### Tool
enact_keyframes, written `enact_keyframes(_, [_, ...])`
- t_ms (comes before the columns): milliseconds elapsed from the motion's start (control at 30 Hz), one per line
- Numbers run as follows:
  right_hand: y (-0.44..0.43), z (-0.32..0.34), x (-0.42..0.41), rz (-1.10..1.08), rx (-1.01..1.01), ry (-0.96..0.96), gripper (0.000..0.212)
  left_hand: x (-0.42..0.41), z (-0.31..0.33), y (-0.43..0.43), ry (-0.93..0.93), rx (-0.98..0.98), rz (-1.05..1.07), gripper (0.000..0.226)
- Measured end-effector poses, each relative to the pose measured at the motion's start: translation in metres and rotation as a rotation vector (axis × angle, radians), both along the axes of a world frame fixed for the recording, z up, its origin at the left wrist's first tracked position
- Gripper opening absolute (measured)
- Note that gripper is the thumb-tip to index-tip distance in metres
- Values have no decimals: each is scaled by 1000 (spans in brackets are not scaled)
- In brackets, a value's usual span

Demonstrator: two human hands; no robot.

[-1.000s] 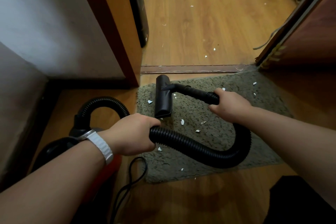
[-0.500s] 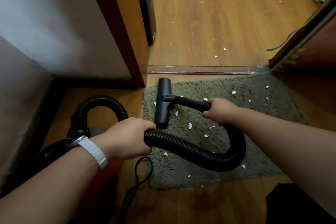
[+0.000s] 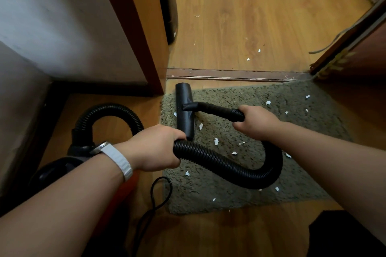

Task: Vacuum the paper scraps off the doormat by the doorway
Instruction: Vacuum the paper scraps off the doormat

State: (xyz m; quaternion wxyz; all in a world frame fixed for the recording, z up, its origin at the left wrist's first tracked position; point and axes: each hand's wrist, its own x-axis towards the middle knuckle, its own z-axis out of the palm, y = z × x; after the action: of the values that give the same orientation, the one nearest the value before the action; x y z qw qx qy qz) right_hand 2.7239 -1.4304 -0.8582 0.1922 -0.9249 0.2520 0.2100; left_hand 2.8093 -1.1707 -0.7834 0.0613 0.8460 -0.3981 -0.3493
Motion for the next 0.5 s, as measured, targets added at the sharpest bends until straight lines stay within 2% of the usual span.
enact_keyframes(133, [-2, -1, 4, 29, -20, -22, 17, -1, 0, -4, -14, 11, -11, 15])
enact_keyframes(367, [-8, -5, 11, -63, 168, -5, 25, 1, 2, 2, 11, -18, 49, 16])
enact_keyframes(500, [-9, -8, 15, -195, 332, 6, 31, 1, 5, 5, 30, -32, 87, 18])
